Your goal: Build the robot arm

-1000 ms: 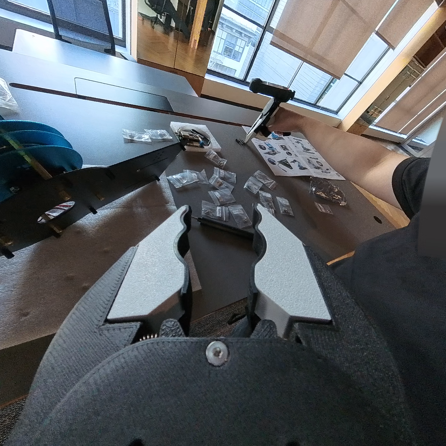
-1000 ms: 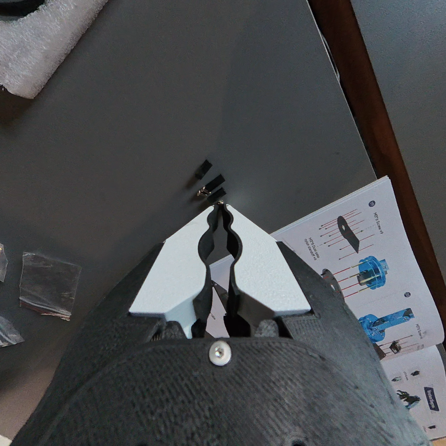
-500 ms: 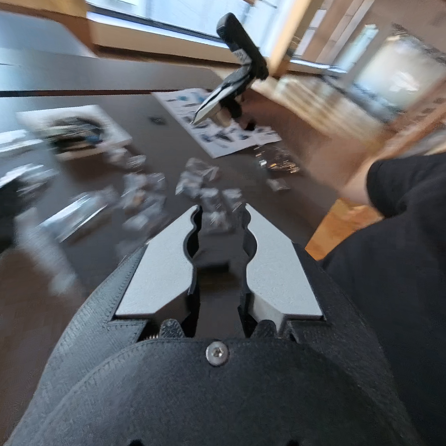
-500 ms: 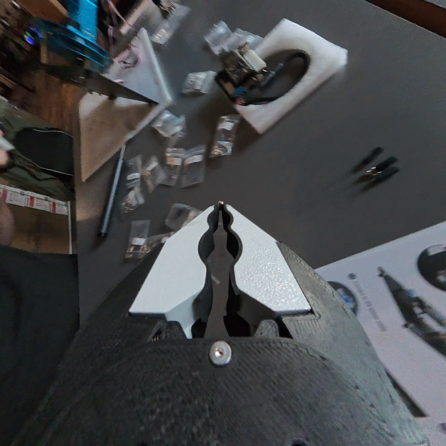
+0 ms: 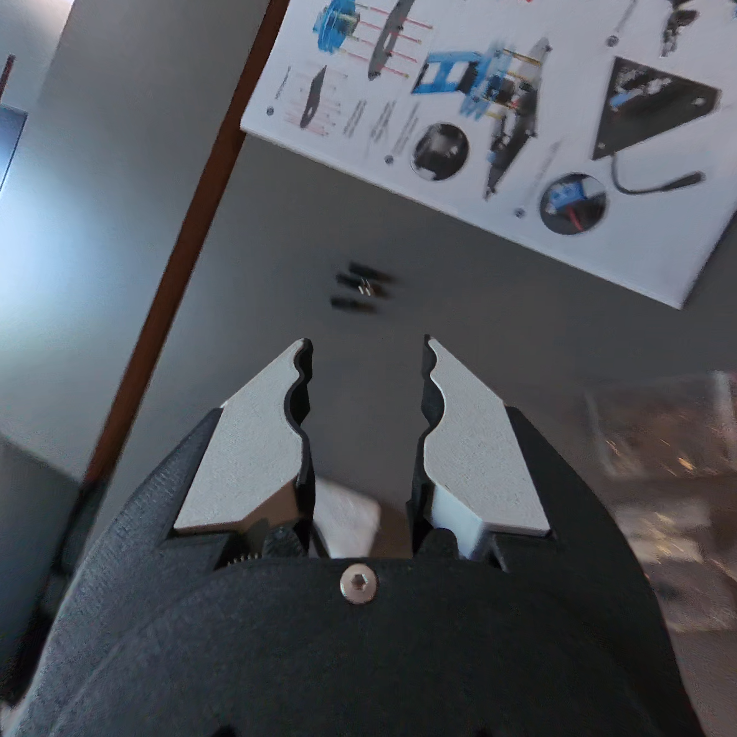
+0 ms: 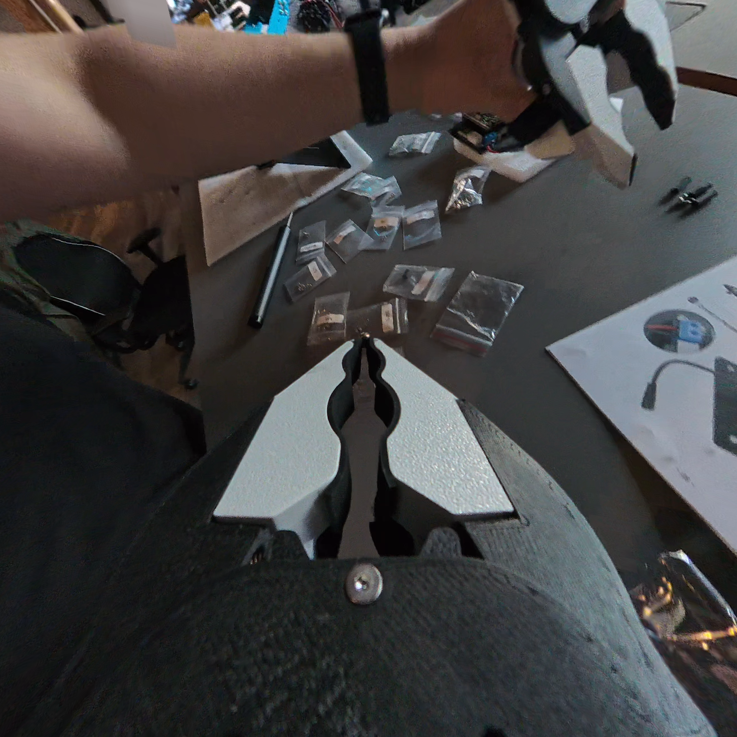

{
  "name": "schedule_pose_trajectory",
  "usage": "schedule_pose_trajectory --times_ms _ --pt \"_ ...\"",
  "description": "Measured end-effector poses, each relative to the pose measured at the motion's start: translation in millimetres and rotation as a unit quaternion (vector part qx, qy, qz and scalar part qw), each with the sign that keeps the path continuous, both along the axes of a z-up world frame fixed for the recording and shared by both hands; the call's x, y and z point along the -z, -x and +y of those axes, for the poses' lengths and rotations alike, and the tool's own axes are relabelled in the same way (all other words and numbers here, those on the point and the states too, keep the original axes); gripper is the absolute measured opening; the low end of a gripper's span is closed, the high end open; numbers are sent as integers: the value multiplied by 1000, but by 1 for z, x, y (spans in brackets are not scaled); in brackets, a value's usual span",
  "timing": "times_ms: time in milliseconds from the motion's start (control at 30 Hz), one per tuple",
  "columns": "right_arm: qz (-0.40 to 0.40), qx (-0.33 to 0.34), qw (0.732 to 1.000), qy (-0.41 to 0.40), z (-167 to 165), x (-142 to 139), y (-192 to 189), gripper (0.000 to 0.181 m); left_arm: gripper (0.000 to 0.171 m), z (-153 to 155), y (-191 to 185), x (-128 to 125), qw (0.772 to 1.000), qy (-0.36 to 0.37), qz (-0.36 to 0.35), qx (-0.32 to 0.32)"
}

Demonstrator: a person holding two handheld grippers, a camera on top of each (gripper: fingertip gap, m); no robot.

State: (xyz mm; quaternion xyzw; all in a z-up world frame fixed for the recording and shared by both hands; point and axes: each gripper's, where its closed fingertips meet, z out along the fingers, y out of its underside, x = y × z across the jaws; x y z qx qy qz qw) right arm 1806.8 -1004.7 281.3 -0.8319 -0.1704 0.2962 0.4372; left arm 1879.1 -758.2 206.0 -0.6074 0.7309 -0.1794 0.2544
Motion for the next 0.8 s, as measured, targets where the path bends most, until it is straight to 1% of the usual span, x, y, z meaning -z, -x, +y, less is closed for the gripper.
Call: schedule_pose_trajectory --times_ms 100,200,267,333,400,600,633,700,800 --pt "8 7 1000 5 -10 3 -4 2 48 6 -19 7 1000 6 1 21" --pt "10 10 1000 12 -17 6 -8 2 37 11 -26 19 999 3 20 35" --pt "8 15 1000 20 -19 8 -11 2 38 12 -26 25 998 6 33 45" --pt "6 14 1000 20 -22 9 -12 2 36 16 -28 26 998 -1 35 46" --pt "5 12 1000 24 -23 10 -12 2 35 14 -27 27 998 18 39 46" --pt "-6 4 999 31 -26 13 -10 2 33 14 -26 33 997 28 52 51" --pt "-8 5 999 32 -26 14 -11 2 29 12 -26 33 997 30 51 56" --pt "-6 5 999 35 -27 16 -10 2 15 11 -26 33 996 30 48 64" --pt "-1 8 999 41 -27 20 -10 2 13 10 -27 33 996 16 40 76"
